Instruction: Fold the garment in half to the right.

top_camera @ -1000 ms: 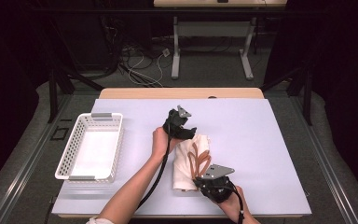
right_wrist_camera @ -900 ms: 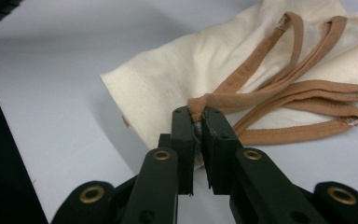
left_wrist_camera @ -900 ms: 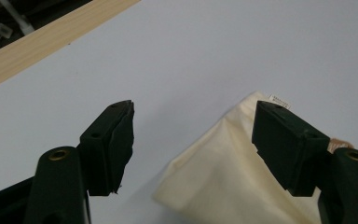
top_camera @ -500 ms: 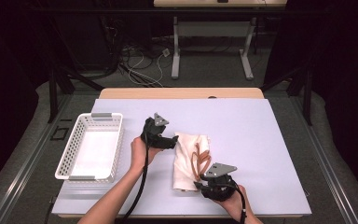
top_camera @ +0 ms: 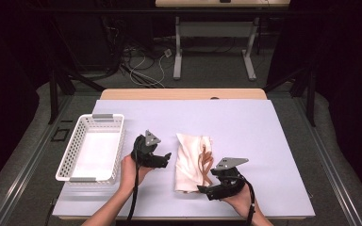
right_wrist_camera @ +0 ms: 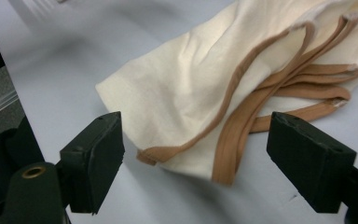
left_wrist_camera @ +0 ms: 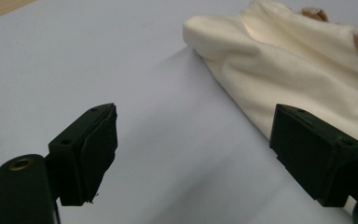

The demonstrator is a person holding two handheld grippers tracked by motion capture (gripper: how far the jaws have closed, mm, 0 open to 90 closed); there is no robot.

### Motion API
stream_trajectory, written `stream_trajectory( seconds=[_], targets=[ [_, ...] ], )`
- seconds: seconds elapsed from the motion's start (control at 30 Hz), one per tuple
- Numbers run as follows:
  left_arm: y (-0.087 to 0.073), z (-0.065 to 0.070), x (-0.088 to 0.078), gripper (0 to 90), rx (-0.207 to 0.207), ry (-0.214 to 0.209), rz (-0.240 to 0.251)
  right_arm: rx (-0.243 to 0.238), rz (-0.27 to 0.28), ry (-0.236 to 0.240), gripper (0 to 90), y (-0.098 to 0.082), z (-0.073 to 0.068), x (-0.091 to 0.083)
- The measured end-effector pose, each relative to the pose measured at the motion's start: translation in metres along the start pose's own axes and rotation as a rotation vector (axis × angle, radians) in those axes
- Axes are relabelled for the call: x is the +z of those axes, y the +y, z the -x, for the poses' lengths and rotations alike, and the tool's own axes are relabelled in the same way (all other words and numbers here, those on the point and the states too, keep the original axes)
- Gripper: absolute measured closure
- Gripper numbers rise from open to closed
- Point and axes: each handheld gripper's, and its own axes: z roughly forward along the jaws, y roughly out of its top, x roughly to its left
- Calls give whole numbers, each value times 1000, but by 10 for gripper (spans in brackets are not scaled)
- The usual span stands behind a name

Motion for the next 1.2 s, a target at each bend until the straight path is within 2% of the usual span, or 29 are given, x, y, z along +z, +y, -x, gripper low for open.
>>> stream_trajectory(
  seconds=[0.07,0.13,0.2,0.23,0.27,0.33,0.37,0.43,0.47,0.57,0.63,0.83,0.87,0.97,1.03,1.07,1.1,1.2],
  targets=[
    [-8,0,-4,152,7,0,-4,3,10,-6,184,3,3,-1],
    [-15,2,-6,152,-2,-10,-1,2,15,-18,205,6,8,-1],
    [-21,4,-9,152,17,-5,-15,1,9,-47,243,11,13,0],
    [-24,5,-10,152,21,-11,-19,10,14,-55,274,13,16,2],
    [-26,5,-11,152,22,-12,-19,13,3,-91,332,17,21,5],
    [-31,7,-14,151,19,-26,-17,5,8,-106,351,19,25,7],
    [-33,7,-16,152,26,-24,-22,11,16,-138,428,24,31,11],
    [-37,8,-19,152,31,-30,-21,11,12,-154,451,27,35,14],
    [-39,8,-20,152,34,-32,-19,20,16,-185,537,33,42,19],
    [-45,9,-23,152,51,-41,-24,30,25,-208,590,39,51,26],
    [-48,10,-24,151,58,-41,-24,39,12,-240,628,46,62,39],
    [-55,8,-26,151,49,-54,-24,64,-2,-247,688,54,76,59],
    [-56,8,-27,152,47,-61,-26,64,13,-250,712,55,78,63],
    [-57,8,-27,152,52,-65,-34,79,3,-258,828,55,84,70],
    [-57,9,-26,153,54,-65,-41,91,19,-256,877,53,86,71],
    [-58,9,-25,154,52,-69,-38,92,7,-263,884,52,86,69],
    [-58,9,-24,154,57,-68,-41,91,27,-261,888,52,87,68],
    [-58,10,-24,154,64,-70,-49,78,30,-282,892,53,84,61]
  ],
)
